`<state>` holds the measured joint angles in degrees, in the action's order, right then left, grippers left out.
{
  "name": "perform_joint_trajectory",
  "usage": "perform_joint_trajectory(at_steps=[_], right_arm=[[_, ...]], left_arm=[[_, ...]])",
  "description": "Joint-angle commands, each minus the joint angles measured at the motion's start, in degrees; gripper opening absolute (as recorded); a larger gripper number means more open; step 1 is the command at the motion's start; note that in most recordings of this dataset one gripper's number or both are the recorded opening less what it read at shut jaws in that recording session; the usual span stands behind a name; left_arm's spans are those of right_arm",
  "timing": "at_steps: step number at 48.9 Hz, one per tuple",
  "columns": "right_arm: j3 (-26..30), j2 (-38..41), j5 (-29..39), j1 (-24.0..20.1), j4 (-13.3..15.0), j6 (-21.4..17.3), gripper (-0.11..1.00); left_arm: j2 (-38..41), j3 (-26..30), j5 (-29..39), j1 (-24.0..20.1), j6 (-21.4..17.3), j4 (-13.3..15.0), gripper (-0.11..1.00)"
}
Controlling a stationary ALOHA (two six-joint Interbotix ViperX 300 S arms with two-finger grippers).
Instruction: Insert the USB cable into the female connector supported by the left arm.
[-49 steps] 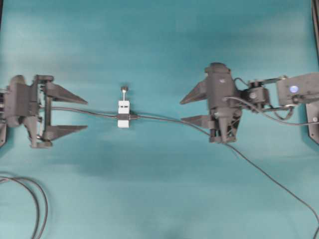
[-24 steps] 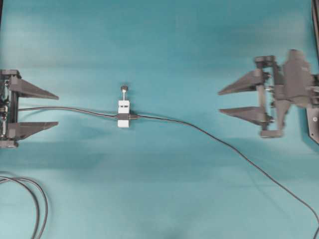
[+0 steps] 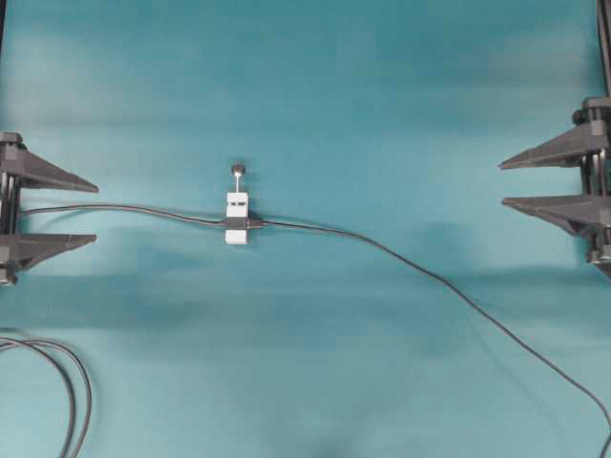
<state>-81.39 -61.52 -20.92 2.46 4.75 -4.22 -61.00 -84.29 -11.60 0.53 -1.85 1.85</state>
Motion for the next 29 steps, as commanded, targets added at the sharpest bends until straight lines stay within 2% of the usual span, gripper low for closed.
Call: perform_joint_trajectory(at_steps=[1, 14, 29], right_arm=[[-0.2, -0.5, 2.6, 0.1, 0.1, -0.2, 0.54], [0.4, -0.5, 11.8, 0.1, 0.2, 0.0, 0.54], [1.1, -0.6, 13.1, 0.1, 0.2, 0.2, 0.54]], left_arm=[[0.4, 0.2, -2.8, 0.1, 0.4, -0.4, 0.83], [0.3, -0.2, -4.2, 0.1, -1.6, -0.7, 0.83], [0.3, -0.3, -4.2, 0.1, -1.8, -0.7, 0.83]])
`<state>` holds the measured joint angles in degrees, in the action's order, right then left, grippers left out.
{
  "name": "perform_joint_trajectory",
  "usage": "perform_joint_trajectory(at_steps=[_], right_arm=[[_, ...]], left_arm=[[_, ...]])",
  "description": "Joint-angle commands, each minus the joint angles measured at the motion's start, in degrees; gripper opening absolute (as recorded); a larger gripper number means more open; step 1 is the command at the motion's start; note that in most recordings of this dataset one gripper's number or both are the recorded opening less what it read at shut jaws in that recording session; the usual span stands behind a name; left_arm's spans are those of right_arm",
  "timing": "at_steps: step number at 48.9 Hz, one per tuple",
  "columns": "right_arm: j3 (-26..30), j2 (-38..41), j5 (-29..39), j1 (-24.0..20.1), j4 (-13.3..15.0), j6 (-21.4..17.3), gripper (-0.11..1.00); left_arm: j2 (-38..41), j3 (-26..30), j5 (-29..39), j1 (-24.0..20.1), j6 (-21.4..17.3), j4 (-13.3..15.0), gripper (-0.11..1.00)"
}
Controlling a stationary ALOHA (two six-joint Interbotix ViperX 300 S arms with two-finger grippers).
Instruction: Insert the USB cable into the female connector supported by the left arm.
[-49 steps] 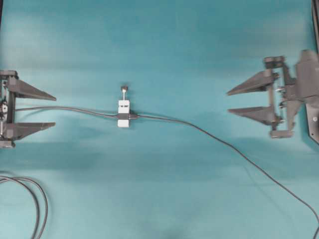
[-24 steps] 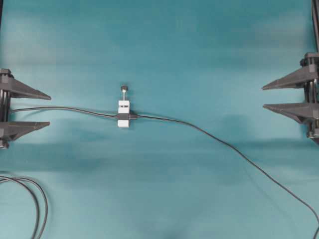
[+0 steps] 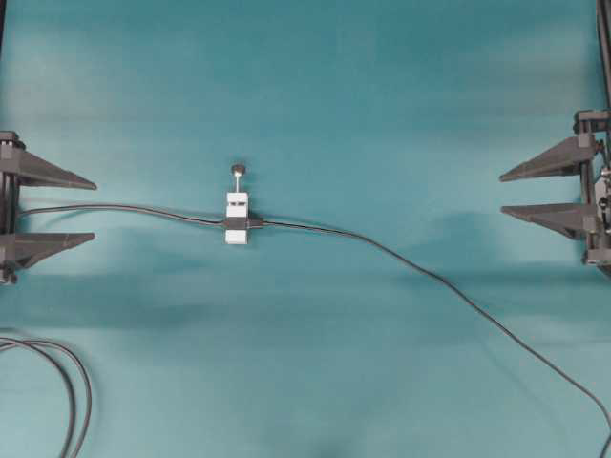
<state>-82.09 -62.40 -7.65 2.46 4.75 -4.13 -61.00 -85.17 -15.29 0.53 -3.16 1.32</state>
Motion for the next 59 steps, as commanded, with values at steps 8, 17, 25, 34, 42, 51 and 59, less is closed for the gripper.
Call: perform_joint_trajectory(at_steps=[8, 17, 25, 34, 42, 51, 59], right_arm=[[1.5, 0.4, -0.2, 0.0, 0.2, 0.0, 0.54], [1.6, 0.4, -0.2, 0.1, 0.2, 0.2, 0.55], [1.8, 0.4, -0.2, 0.1, 0.2, 0.2, 0.54], [1.8, 0.3, -0.2, 0.1, 0.2, 0.2, 0.54], [1.9, 0.3, -0.2, 0.1, 0.2, 0.1, 0.55], [1.8, 0.4, -0.2, 0.1, 0.2, 0.1, 0.55], [1.8, 0.4, -0.2, 0.1, 0.2, 0.1, 0.55]], left_arm=[[0.3, 0.6, -0.4, 0.1, 0.3, -0.2, 0.83], [0.3, 0.6, -0.5, 0.3, 0.1, -0.2, 0.83], [0.3, 0.6, -0.5, 0.3, 0.1, -0.2, 0.83], [0.3, 0.8, -0.7, 0.3, -0.4, -0.2, 0.83], [0.3, 0.8, -0.7, 0.3, -0.4, -0.2, 0.83], [0.3, 0.7, -0.7, 0.3, -0.4, -0.2, 0.83], [0.3, 0.7, -0.7, 0.3, -0.4, -0.2, 0.83]])
